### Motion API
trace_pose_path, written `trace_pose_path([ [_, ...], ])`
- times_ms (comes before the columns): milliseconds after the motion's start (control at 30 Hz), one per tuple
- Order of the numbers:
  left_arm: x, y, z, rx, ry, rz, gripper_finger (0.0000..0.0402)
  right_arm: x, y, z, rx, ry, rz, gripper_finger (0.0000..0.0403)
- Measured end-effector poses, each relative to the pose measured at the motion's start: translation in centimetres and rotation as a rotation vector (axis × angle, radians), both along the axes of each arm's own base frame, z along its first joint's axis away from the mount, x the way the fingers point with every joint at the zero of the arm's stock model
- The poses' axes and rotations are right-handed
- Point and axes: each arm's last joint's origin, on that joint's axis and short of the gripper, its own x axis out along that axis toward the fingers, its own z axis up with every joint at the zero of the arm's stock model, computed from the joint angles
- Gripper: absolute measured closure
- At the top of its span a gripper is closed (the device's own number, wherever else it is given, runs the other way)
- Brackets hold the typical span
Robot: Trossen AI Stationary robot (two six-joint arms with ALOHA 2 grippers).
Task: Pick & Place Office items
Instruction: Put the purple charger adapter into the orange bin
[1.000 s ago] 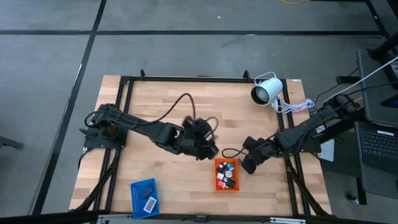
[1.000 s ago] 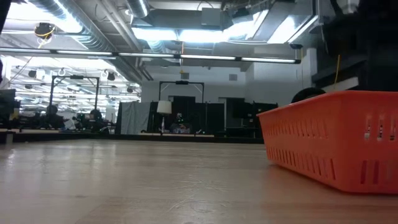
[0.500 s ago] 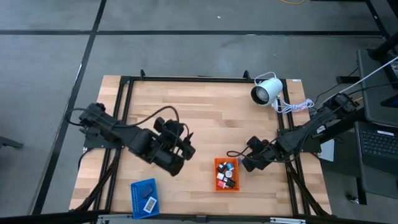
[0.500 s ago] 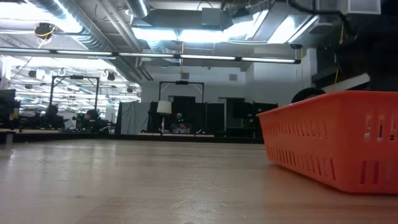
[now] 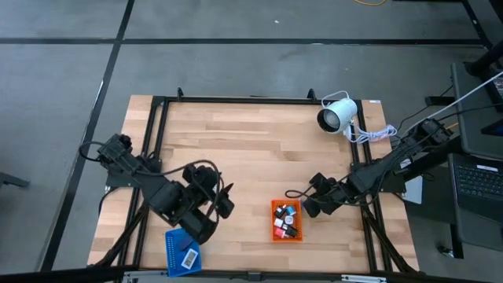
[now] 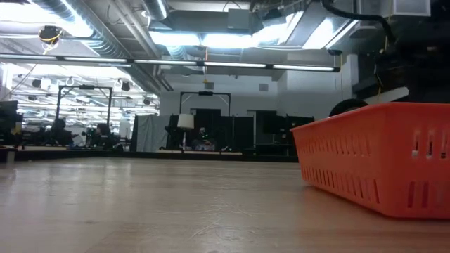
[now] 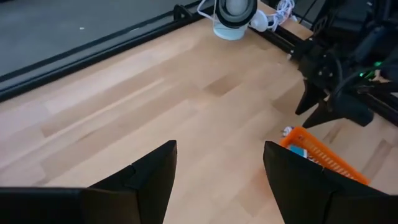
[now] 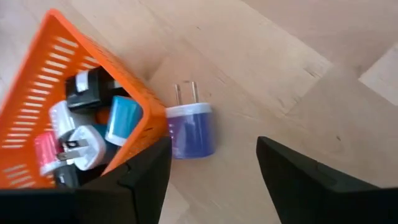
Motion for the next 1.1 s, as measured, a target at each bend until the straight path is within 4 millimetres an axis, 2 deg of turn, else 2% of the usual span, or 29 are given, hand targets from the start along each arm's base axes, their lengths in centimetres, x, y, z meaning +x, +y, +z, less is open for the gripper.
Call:
trace_pose_path([
  [233,-0.4,-1.5,-0.7,-0.013,-0.032,0.01,0.0167,1.6,1.3,-1.8,0.061,-0.004,0.075,0.0162],
  [433,0.1,-1.9,-1.4,-0.028,-0.02,0.022,0.0167,2.2,1.7,-3.1,0.067,0.026,0.092,0.0162],
  [600,0.1,-1.9,-1.5,-0.036,-0.015,0.022,0.0167,2.4,1.2,-2.8,0.083,0.025,0.092,0.0162],
  [900,0.1,-1.8,-1.5,-0.021,0.003,0.011,0.0167,3.3,-0.8,-2.1,0.073,-0.017,0.003,0.0162],
  [1100,0.0,-1.8,-1.6,-0.03,0.028,0.003,0.0167,3.5,-1.1,-2.1,0.108,0.002,0.019,0.0162],
])
